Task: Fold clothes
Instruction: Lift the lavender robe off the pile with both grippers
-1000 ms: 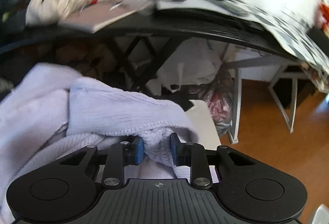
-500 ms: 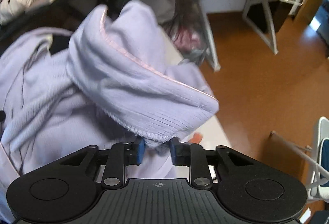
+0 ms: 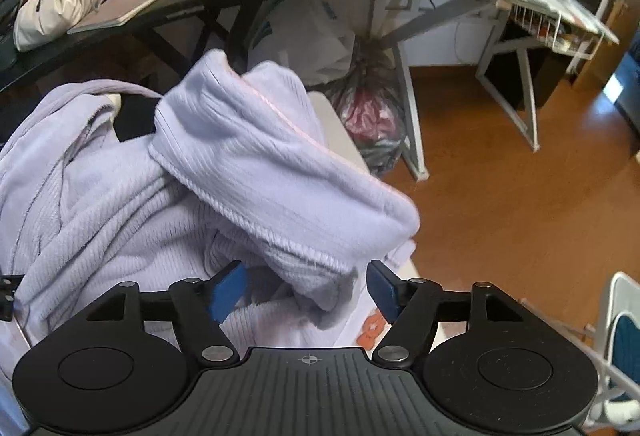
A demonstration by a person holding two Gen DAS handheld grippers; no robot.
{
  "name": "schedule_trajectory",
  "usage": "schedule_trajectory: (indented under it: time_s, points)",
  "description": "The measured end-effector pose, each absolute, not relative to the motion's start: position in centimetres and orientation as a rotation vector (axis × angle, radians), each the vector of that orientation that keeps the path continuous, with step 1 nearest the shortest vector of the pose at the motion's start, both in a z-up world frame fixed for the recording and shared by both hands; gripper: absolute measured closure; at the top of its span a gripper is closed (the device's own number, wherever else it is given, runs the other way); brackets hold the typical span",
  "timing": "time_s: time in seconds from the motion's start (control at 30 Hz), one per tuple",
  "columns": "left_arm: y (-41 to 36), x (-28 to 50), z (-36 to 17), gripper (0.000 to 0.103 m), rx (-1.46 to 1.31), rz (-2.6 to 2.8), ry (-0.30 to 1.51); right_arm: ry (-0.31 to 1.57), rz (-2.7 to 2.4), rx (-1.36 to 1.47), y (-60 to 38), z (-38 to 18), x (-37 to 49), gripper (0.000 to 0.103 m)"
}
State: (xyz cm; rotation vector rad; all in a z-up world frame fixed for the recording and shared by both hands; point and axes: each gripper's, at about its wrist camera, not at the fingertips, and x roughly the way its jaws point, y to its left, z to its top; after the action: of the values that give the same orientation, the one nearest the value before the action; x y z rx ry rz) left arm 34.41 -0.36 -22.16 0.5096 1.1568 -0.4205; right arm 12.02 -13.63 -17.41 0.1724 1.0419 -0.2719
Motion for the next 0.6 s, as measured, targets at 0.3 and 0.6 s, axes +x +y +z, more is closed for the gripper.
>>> schedule_trajectory:
  time_s: [0.3,0.6]
  points:
    - [2.5,32.6,-17.9,0.011,0.252,-0.483,1.05,0.884,-0.225,0.139,-13.3,-13.7,12.5,0.029]
    - [-1.3,35.5,-17.8,0.027,0.28,-0.527,0.971,0.922,-0.177,0.139,-11.6,-16.8,18.7,0.038]
